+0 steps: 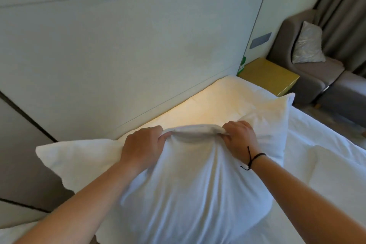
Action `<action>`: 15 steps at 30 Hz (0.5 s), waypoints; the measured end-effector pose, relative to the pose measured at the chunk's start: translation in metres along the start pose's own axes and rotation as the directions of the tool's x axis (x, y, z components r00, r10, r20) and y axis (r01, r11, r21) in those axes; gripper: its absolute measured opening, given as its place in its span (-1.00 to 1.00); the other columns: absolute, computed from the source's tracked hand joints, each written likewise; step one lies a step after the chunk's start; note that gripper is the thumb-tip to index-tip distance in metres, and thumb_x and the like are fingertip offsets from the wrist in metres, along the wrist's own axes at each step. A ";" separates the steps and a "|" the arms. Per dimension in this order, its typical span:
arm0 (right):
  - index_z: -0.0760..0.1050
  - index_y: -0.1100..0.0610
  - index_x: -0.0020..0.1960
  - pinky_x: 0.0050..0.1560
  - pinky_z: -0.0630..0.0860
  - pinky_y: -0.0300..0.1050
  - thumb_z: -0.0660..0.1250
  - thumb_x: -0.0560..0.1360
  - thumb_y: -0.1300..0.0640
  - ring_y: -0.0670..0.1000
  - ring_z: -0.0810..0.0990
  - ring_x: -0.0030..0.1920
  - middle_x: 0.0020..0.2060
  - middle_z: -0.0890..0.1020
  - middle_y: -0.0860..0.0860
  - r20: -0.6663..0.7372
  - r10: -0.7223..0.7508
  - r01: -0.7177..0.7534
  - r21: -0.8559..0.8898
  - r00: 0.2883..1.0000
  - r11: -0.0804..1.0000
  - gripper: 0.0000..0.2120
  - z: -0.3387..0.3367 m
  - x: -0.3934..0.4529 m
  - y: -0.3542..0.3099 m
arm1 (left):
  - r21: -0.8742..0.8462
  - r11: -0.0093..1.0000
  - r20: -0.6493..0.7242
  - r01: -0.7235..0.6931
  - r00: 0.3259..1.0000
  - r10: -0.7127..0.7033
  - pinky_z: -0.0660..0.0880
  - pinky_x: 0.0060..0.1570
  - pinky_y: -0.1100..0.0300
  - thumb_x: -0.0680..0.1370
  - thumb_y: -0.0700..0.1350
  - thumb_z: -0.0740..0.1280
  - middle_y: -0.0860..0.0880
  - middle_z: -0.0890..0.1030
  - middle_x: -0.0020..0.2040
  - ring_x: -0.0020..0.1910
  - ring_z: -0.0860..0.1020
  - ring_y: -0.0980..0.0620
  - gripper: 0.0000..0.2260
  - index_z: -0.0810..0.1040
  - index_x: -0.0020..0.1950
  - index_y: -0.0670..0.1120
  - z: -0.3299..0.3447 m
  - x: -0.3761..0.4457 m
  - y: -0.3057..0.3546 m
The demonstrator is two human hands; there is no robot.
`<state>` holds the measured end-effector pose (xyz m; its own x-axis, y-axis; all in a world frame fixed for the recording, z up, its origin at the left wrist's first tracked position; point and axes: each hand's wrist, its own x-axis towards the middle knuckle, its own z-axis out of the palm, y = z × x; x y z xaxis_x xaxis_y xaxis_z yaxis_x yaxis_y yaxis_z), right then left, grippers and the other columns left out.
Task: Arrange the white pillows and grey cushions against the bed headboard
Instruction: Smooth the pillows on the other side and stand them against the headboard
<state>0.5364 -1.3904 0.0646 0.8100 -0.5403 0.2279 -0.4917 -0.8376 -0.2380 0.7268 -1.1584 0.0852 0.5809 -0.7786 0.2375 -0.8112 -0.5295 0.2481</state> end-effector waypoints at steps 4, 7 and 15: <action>0.38 0.10 -0.36 -0.14 0.26 -0.02 0.28 0.48 0.12 0.18 0.44 -0.33 -0.41 0.49 0.07 -0.114 0.060 -0.062 -0.008 0.992 0.998 -0.75 -0.035 0.095 -0.005 | -0.102 0.991 -0.115 -0.092 0.990 0.080 0.17 -0.42 0.10 0.60 0.22 0.12 0.07 0.35 -0.47 -0.40 0.34 -0.14 -0.55 0.20 -0.37 -0.01 -0.034 0.098 -0.009; 0.49 0.12 -0.30 0.14 0.32 0.07 0.31 0.51 0.07 0.15 0.50 -0.23 -0.34 0.55 0.04 -0.145 0.069 -0.078 -0.061 0.987 0.995 -0.76 -0.058 0.176 -0.013 | -0.126 0.982 -0.211 -0.141 0.971 0.113 0.10 -0.47 0.14 0.58 0.23 0.11 0.06 0.34 -0.48 -0.42 0.33 -0.15 -0.56 0.22 -0.37 -0.03 -0.057 0.160 -0.027; 0.37 0.01 0.43 0.41 0.20 0.27 0.23 0.60 -0.05 0.13 0.28 0.44 0.42 0.38 0.07 0.006 0.480 -0.463 0.274 0.877 0.843 -0.58 0.016 0.310 -0.038 | -0.048 0.997 0.156 -0.055 0.986 0.062 0.40 -0.12 0.02 0.53 0.37 0.12 -0.03 0.61 0.13 0.10 0.59 -0.14 -0.62 0.37 0.17 0.14 -0.006 0.276 -0.094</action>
<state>0.8117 -1.5247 0.1292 0.4768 -0.8753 0.0806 -0.7017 -0.4342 -0.5649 0.9640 -1.3216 0.1335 0.5121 -0.8528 0.1027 -0.8376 -0.4693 0.2797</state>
